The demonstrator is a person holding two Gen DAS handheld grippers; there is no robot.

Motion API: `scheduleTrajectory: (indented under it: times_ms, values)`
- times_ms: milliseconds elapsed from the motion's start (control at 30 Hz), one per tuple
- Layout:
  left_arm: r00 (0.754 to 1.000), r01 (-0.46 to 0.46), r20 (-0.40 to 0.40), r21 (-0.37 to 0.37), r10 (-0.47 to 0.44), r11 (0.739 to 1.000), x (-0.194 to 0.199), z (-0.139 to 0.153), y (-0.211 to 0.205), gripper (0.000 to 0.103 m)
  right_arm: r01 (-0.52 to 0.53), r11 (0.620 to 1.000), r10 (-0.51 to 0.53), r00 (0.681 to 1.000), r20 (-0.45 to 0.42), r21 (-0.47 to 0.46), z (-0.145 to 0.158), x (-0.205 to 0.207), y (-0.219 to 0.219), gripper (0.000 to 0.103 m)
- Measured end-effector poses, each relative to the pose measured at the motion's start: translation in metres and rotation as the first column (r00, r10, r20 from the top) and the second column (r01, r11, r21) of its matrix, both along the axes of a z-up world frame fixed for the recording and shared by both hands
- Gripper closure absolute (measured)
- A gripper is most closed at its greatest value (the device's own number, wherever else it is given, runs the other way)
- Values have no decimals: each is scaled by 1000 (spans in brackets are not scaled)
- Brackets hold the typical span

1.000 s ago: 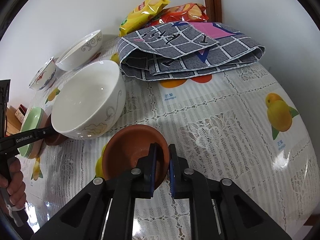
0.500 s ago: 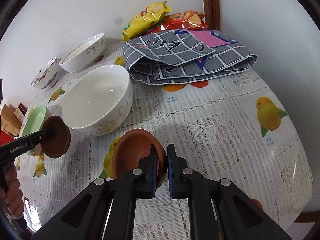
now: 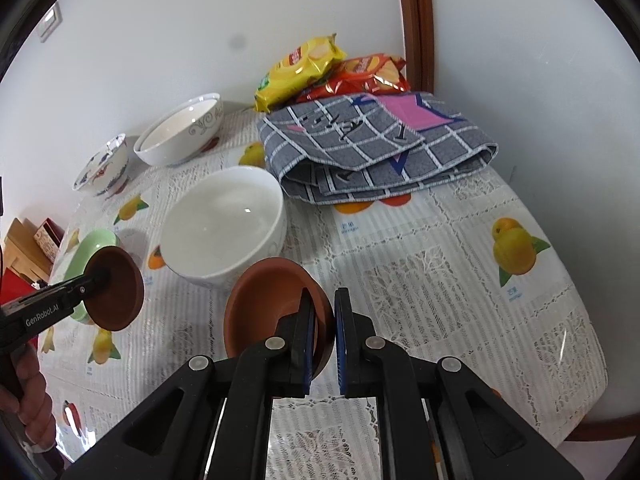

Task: Organize plates and bowls
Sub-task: 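Carry the right gripper's brown dish over the white bowl while the left gripper holds its dish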

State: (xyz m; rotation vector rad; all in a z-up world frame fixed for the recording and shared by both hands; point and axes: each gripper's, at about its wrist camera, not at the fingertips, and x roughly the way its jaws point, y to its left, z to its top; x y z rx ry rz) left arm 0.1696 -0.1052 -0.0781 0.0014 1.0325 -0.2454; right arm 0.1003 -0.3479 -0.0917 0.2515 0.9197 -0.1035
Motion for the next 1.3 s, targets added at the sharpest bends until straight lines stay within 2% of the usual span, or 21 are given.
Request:
scheduleTrajectory:
  times_ms: [300,633,867,1300]
  values:
    - [999,-11,44,2,11,1000,-4,26,8,95,-10,1000,10,999,49,1,29,2,9,94]
    - [997,-26,74,10,26,1000,1,43,17,95,-24,1000,24,996,84,0,48,14,15,94]
    - [996,-41,80,9,40,999,10,45,28,95,-43,999,44,996,83,-4,48,31,24,94]
    - [995,-77,68,19,76,997,39,35,51,95,-81,997,81,996,28,-10,22,75,45,94]
